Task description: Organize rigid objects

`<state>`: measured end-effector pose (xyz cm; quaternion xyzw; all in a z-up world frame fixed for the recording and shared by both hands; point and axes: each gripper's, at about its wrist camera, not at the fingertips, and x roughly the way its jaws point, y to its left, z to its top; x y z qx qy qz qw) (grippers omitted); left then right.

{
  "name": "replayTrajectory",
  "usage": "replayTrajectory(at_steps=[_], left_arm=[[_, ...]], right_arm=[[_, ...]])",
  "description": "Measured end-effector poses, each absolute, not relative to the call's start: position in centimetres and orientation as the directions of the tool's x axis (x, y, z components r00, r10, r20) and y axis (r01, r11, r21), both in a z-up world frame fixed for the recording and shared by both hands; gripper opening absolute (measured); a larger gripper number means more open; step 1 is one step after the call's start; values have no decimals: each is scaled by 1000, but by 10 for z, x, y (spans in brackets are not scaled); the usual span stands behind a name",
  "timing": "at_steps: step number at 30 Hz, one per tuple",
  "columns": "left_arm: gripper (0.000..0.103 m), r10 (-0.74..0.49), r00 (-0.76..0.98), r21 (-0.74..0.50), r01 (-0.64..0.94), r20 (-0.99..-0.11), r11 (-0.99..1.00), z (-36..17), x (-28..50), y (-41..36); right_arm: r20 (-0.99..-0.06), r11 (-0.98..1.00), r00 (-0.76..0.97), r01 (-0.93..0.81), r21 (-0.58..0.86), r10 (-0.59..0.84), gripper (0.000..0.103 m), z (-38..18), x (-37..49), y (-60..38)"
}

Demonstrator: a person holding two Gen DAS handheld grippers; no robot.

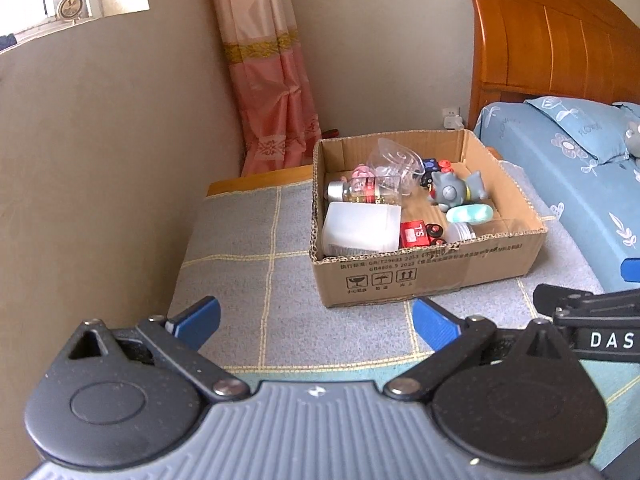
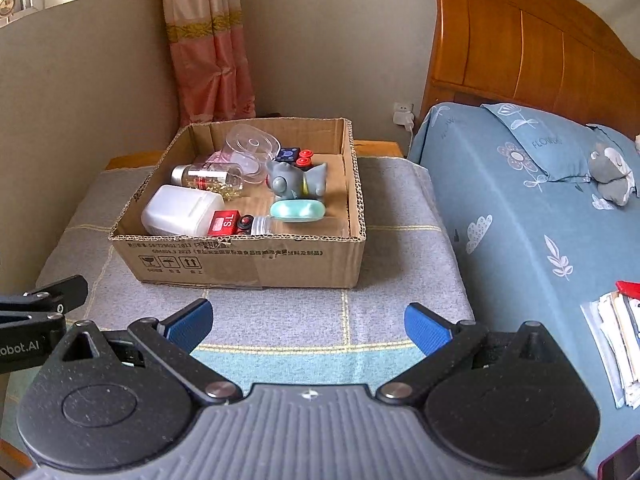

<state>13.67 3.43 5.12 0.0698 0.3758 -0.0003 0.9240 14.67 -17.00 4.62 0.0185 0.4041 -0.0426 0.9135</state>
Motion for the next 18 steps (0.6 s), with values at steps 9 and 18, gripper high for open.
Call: replayTrajectory(at_steps=[9,18], left_arm=[[102,66,722,132,35,-688,991,53,136,34],[102,104,734,156,3,-671,988,53,134,31]], right_arm=[[-737,995,673,96,1,-64,103,46,146,-172],[-734,995,675,100,-9,-75,103,46,146,-169]])
